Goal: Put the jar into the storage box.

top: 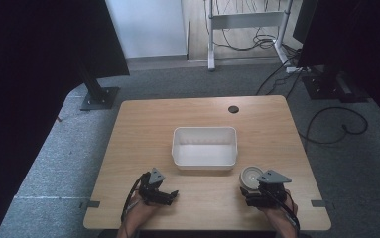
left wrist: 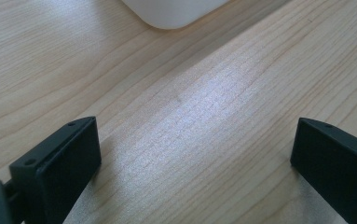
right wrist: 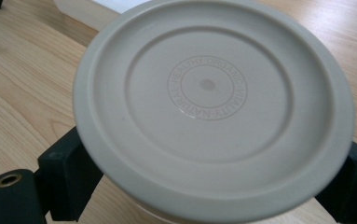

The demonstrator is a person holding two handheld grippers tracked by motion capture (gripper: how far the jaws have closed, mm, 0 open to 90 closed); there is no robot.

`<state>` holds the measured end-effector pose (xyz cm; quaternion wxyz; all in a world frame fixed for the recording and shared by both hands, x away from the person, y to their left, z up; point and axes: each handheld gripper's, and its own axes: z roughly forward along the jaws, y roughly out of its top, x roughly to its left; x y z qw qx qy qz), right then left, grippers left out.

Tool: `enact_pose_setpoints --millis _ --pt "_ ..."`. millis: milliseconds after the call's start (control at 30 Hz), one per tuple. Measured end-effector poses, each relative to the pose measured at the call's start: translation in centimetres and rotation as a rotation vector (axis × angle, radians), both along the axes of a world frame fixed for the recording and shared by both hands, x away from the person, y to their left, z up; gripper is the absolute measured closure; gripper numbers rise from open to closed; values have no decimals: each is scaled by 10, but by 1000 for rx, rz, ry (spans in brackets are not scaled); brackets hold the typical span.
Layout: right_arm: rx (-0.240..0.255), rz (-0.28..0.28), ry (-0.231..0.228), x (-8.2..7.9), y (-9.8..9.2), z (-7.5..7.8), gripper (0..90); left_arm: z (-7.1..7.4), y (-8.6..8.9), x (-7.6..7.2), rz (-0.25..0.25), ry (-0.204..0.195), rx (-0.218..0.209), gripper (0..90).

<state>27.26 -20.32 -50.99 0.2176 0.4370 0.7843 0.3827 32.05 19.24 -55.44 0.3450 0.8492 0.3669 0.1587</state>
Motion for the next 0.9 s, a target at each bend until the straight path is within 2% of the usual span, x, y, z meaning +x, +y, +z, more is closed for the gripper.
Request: enact_pose_setpoints --millis 900 --pt "19 53 -24 24 40 11 95 0 0 0 1 1 -1 14"
